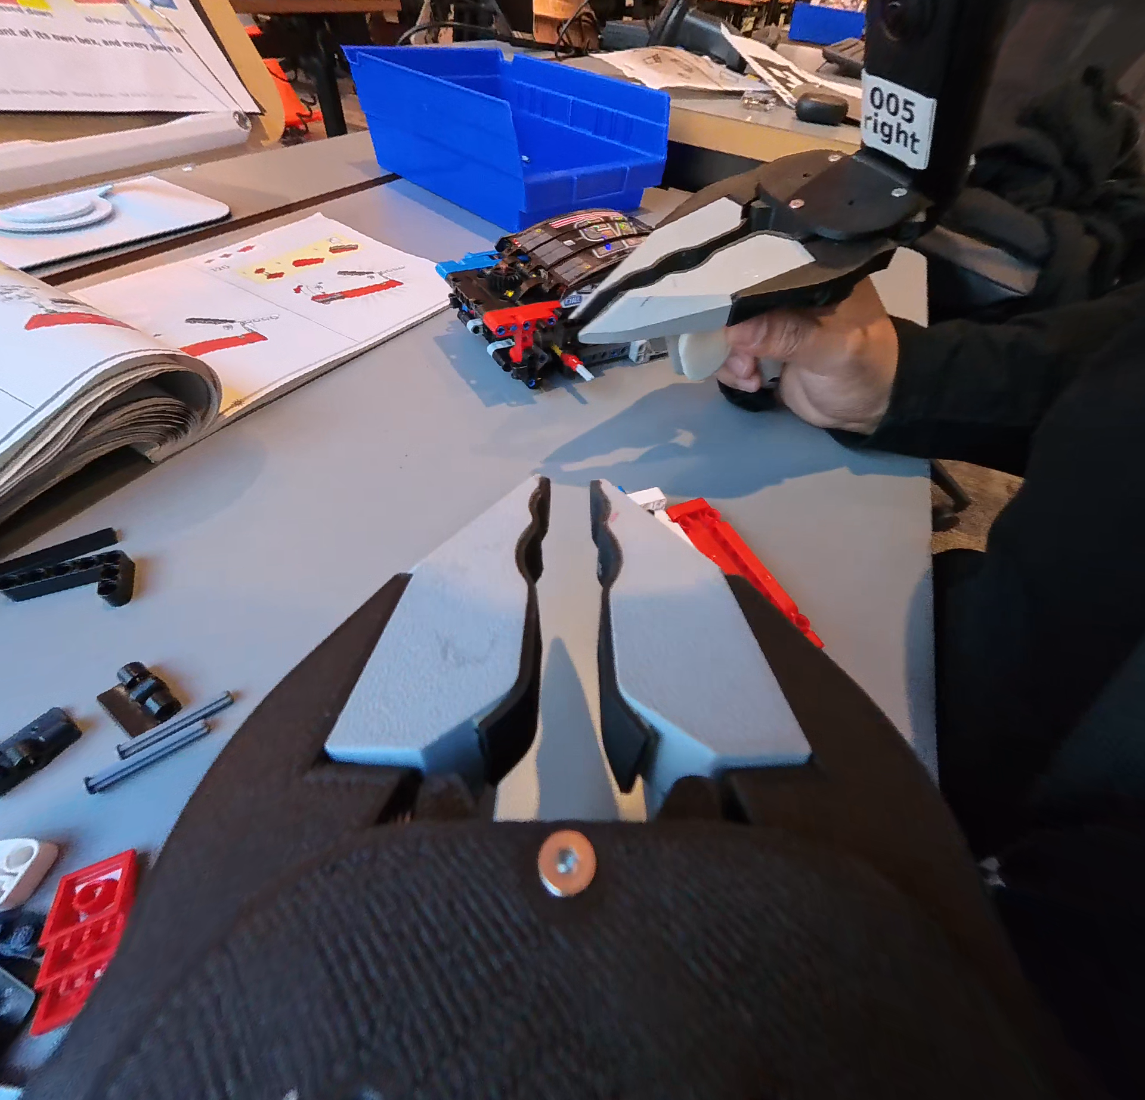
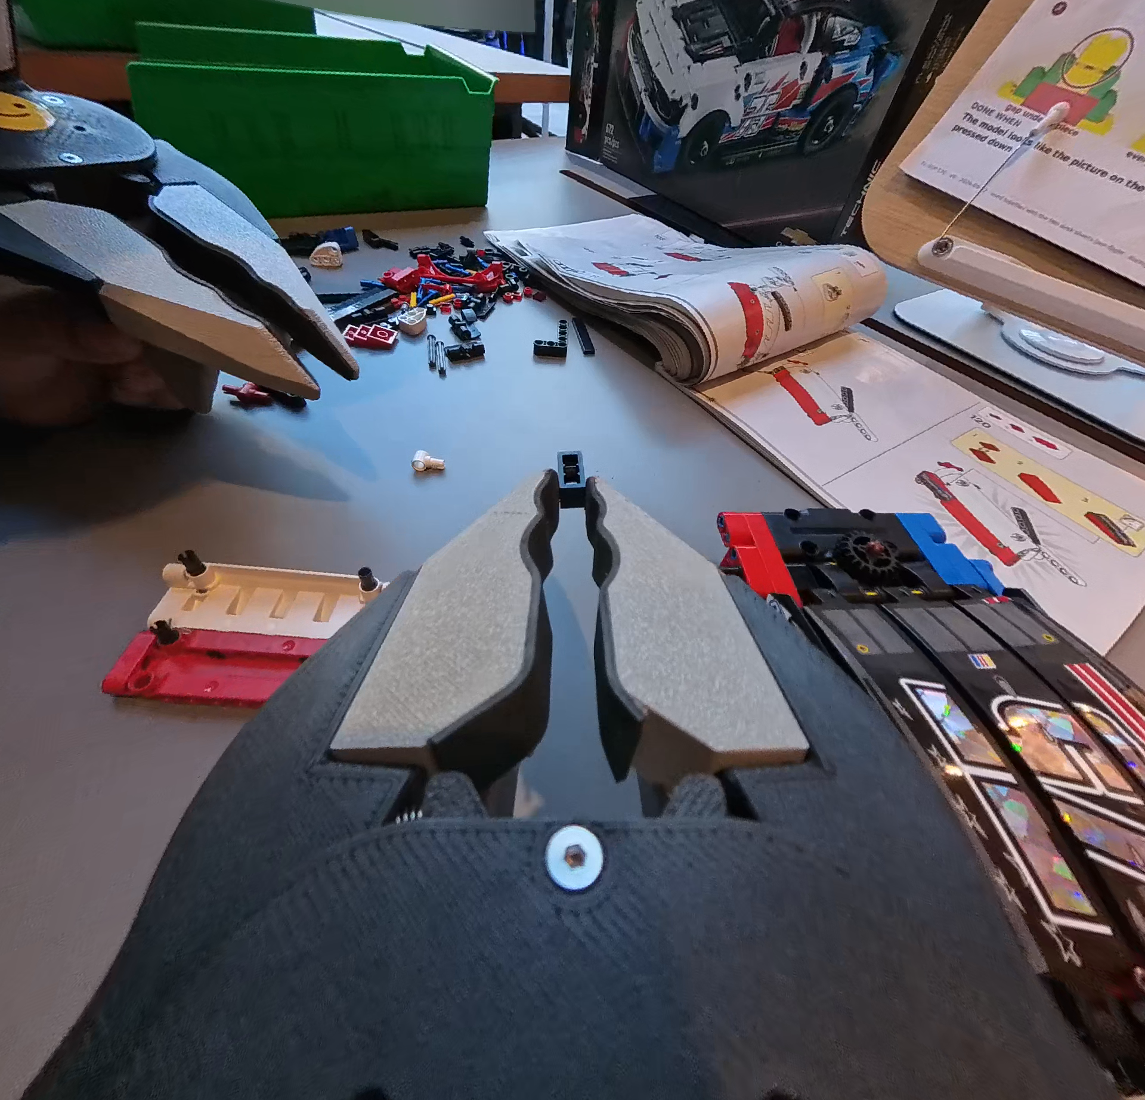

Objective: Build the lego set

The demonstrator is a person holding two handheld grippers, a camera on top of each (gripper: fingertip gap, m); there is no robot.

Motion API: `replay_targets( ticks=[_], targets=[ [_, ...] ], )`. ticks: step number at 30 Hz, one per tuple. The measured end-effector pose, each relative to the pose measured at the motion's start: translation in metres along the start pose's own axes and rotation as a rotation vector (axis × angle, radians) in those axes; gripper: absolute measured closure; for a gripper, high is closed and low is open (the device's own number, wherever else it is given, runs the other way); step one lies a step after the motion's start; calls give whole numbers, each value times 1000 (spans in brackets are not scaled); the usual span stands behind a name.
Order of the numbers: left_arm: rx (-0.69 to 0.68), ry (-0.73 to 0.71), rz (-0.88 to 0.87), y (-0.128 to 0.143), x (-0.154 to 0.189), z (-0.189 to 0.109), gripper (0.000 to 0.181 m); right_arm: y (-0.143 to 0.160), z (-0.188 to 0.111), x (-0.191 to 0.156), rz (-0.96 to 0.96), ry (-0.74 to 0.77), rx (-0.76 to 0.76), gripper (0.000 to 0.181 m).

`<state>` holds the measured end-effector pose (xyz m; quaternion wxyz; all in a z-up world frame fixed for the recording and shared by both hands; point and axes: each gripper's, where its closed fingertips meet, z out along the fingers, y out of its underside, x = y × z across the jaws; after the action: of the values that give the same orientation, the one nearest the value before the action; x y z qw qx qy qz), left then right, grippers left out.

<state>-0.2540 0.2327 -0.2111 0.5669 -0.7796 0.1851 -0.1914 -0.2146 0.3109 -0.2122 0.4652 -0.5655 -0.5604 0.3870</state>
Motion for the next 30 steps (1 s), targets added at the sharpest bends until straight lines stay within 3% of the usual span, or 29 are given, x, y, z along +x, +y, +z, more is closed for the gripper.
replay_targets(
  ticks=[30],
  targets=[
    [7, 27, -27, -1, 0, -1, 171, -1, 2, 0, 3, -4, 2, 175]
  ],
)
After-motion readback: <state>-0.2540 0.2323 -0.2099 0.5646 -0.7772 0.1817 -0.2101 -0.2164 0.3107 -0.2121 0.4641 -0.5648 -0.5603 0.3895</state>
